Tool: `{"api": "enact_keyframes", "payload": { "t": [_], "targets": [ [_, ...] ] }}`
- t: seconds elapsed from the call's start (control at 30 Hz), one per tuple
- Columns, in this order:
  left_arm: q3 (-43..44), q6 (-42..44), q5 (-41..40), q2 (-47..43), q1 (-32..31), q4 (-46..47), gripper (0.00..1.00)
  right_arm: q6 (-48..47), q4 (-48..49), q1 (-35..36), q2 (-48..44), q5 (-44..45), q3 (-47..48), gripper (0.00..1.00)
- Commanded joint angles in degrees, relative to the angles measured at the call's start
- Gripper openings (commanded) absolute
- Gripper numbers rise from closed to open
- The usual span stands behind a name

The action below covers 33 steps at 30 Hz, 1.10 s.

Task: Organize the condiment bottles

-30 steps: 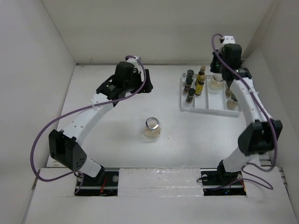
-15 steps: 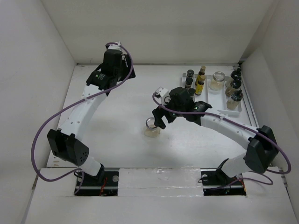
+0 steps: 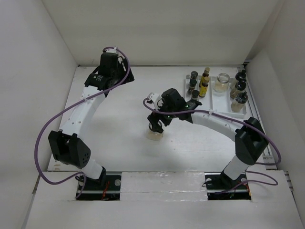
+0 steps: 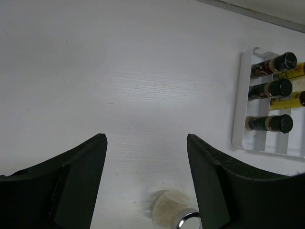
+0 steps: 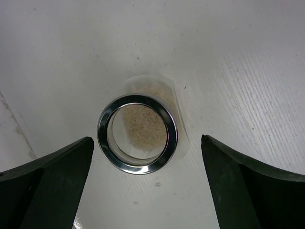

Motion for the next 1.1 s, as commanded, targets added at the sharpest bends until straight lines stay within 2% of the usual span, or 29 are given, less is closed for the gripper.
{"api": "enact_keyframes", "payload": {
  "t": [0.0, 0.37, 0.47, 0.5, 0.53, 0.6, 0.63, 0.67, 0.77, 0.87, 1.07],
  "targets": [
    [-0.37, -0.12, 0.77, -2.71, 0.12, 1.58, 0.64, -3.15, -2.61, 0.91, 0.34, -2.76, 3.31, 1.0],
    [0.25, -0.11, 0.77, -2.09, 0.12, 1.58, 0.64, -4.56, -2.46, 2.14, 3.59, -1.8, 5.07, 1.0],
    [0.25, -0.11, 0.24, -2.09, 0.12, 1.58, 0.65, -3.5, -0.79, 2.14, 4.72, 0.39, 5.07, 0.96],
    [0.25, -0.64, -0.37, -2.09, 0.12, 1.58, 0.65, -2.63, -0.08, 2.14, 4.73, 1.01, 4.55, 0.94],
    [0.25, -0.64, -0.37, -1.57, 0.12, 1.58, 0.66, -1.76, 0.45, 2.14, 4.73, 1.54, 4.54, 0.82],
    [0.25, -1.16, -0.37, -1.57, 0.12, 1.58, 0.72, -0.08, 2.55, 2.14, 3.68, 3.21, 3.94, 0.71],
    [0.25, -1.17, 0.15, -1.57, 0.12, 1.58, 0.75, 0.97, 3.08, 2.14, 2.28, 3.21, 3.93, 0.61],
    [0.25, -1.17, 0.94, -1.04, 0.12, 1.58, 0.8, 1.67, 3.09, 2.14, 1.31, 3.91, 3.93, 0.55],
    [0.25, -1.7, 2.79, -1.04, 0.12, 2.1, 0.83, 4.75, 3.79, -0.32, -3.34, 3.92, 4.54, 0.51],
    [-0.27, -1.7, 6.03, -0.51, 0.12, 3.15, 0.88, 8.34, 3.79, -5.84, -9.74, 4.79, 5.25, 0.51],
    [0.25, -0.03, 6.31, 0.63, -5.06, 3.68, 0.97, 13.89, 5.28, -22.45, -22.5, 19.28, 1.57, 0.5]
  ]
}}
